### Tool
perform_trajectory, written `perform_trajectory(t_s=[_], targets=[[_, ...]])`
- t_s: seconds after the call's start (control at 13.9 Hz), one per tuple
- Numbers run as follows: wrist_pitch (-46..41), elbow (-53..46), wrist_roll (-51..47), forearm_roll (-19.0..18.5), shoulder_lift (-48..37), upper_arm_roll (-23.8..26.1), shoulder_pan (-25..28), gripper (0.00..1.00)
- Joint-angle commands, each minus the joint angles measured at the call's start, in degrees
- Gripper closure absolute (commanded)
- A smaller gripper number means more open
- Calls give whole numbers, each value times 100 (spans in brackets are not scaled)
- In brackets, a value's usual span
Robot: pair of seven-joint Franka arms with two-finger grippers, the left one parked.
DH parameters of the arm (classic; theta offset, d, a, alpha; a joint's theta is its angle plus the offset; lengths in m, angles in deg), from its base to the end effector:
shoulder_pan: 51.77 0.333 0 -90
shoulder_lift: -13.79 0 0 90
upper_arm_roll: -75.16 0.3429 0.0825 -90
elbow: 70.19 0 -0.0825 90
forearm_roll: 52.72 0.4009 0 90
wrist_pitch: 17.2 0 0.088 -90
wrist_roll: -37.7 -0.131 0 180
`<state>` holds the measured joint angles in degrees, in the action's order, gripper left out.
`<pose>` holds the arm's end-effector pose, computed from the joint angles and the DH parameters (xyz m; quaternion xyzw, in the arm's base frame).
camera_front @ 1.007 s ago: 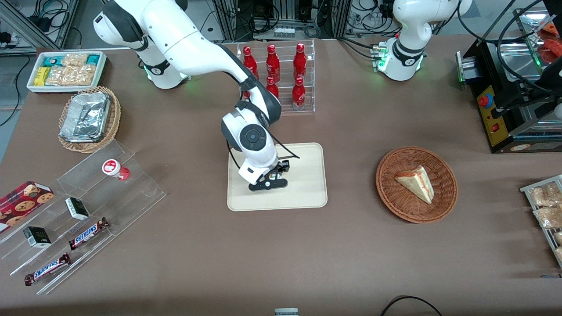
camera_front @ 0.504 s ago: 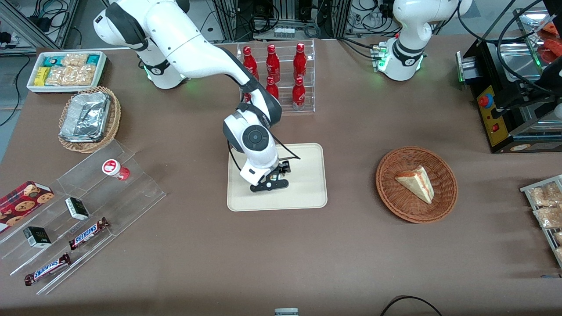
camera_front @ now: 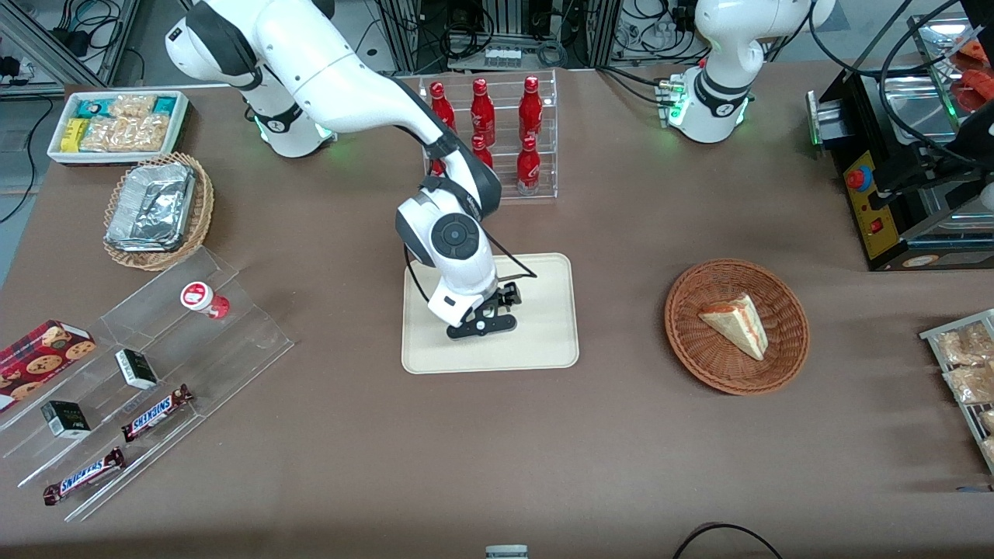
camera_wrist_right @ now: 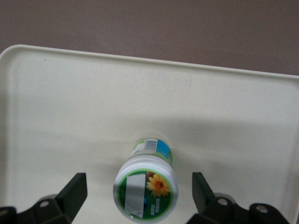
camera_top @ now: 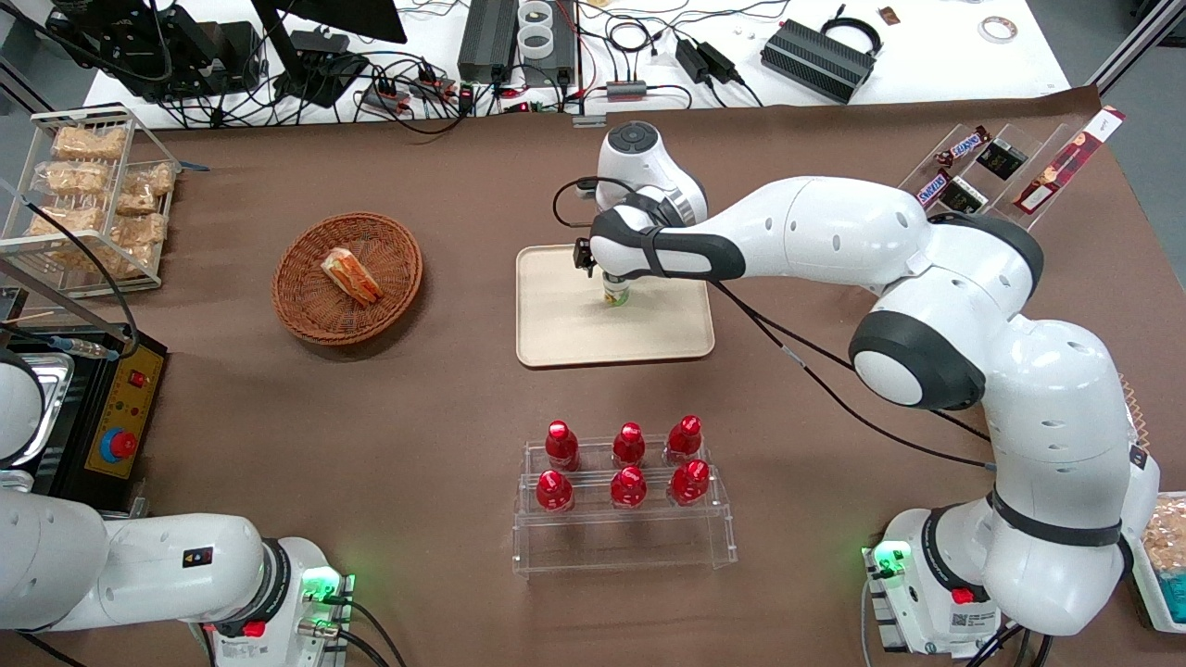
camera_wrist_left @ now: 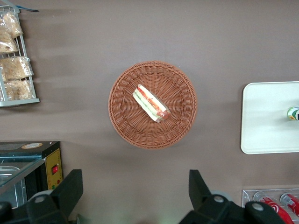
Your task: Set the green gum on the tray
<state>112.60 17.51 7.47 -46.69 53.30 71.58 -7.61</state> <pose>0.5582 0.4935 0.2422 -0.9974 -0.0651 -0.0067 0.0312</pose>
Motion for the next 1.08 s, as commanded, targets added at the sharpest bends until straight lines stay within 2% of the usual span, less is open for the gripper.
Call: perform_trajectory(t_s=[0.0, 0.14, 0.43, 1.01], targets=[[-420, -43, 175, -59, -320, -46, -38, 0], [-893, -34, 682, -50, -618, -72, -143, 0], [-2123, 19, 2220, 29, -1295, -46, -793, 0], [-3715, 45, 3823, 12, -2043, -55, -2041, 0]])
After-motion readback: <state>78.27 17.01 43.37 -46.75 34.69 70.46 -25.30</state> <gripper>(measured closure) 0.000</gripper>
